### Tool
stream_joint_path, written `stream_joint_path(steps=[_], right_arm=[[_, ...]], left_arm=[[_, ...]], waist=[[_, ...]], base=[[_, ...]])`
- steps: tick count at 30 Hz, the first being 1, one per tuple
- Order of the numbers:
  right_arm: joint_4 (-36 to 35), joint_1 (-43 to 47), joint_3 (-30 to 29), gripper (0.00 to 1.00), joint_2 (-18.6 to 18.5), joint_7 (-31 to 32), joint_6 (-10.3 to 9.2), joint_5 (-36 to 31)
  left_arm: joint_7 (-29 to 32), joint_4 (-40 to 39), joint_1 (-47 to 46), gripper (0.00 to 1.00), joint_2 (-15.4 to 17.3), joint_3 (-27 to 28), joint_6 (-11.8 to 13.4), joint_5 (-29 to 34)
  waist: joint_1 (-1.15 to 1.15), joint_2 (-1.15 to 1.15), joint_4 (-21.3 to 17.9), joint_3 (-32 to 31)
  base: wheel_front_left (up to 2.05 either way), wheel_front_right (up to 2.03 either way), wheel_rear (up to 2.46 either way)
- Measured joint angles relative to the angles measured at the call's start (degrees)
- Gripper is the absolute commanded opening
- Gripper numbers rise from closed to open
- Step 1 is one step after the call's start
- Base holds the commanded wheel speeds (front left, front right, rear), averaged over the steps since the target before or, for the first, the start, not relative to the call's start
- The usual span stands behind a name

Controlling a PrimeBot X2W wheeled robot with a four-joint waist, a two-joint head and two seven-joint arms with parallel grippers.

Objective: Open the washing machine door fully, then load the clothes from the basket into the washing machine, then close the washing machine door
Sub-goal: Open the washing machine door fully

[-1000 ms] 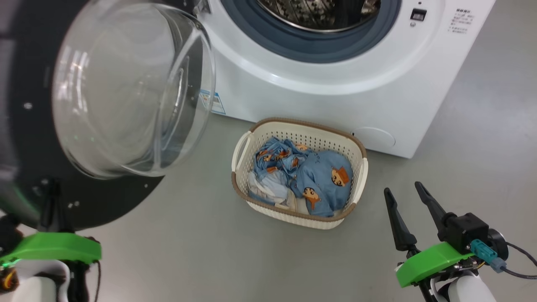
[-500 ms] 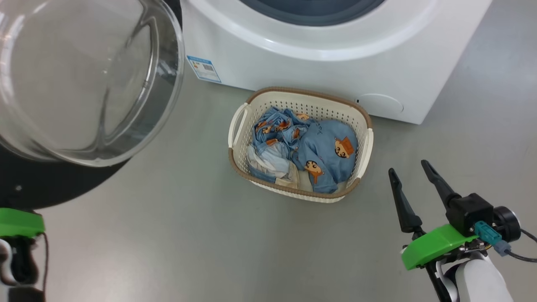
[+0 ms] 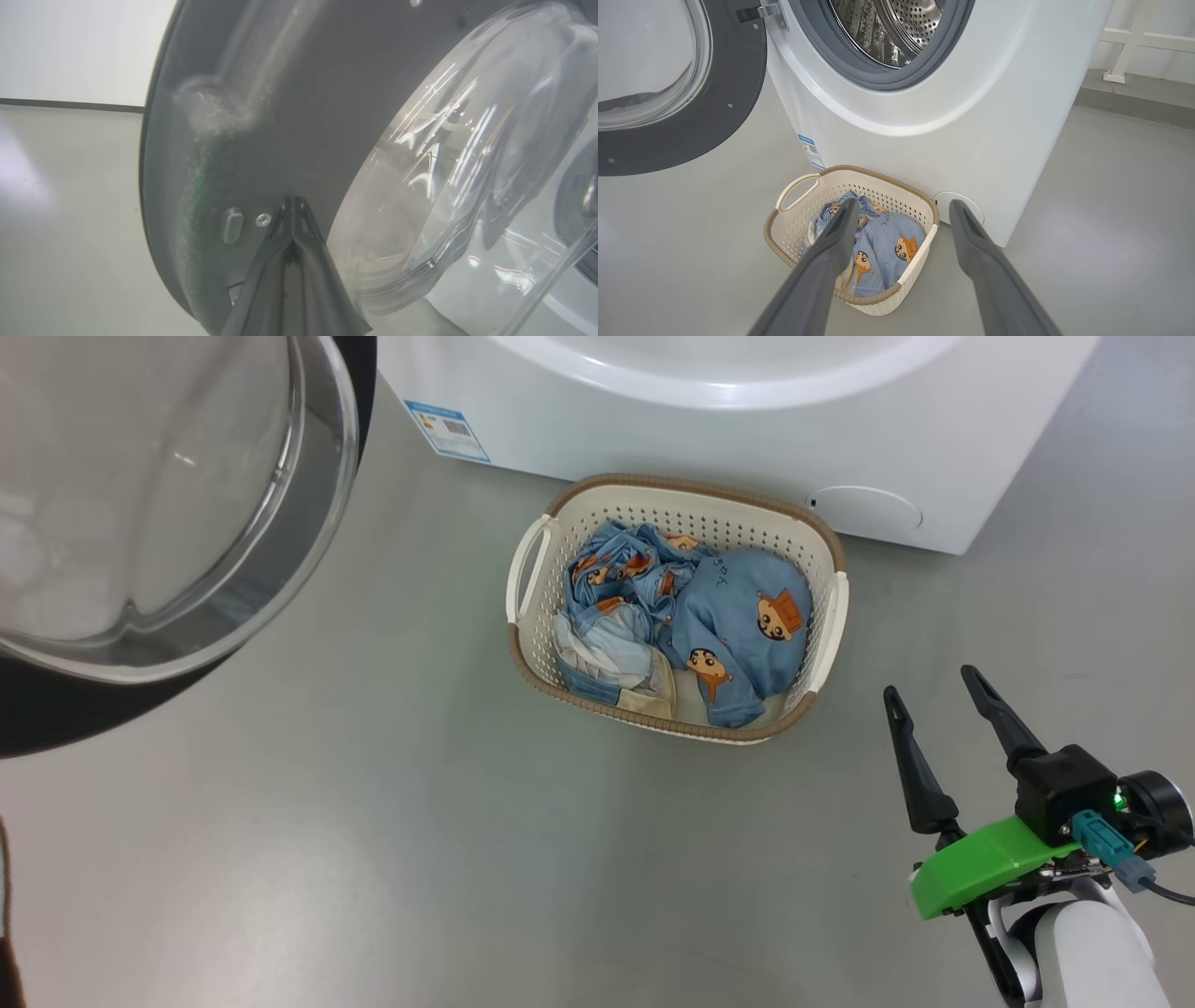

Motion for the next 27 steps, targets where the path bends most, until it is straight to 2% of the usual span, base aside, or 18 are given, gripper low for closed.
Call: stream_joint_path(steps=[5,15,27], right_arm=[[-1.3,0.0,-0.3,1.00,0.0,0.6,0.00,-0.4],[-1.1,0.0,-0.4,1.00,0.0,0.7,0.00,-1.0],[4.6,0.0,-0.4,1.00,0.0,-3.0,0.00,1.9]], left_arm=[[0.0,1.5,-0.8,0.00,1.6,0.9,-0.1,1.9],[0.0,1.6,-1.2,0.00,1.3,0.7,-0.1,3.3],[0.0,-2.3,1.4,0.00,-0.3,-6.3,-0.1,5.0]], waist=[[0.00,0.00,0.0,1.2],[0.00,0.00,0.2,0.7],[0.00,0.00,-0.6,-3.7]], base=[[0.00,0.00,0.00],[0.00,0.00,0.00],[0.00,0.00,0.00]])
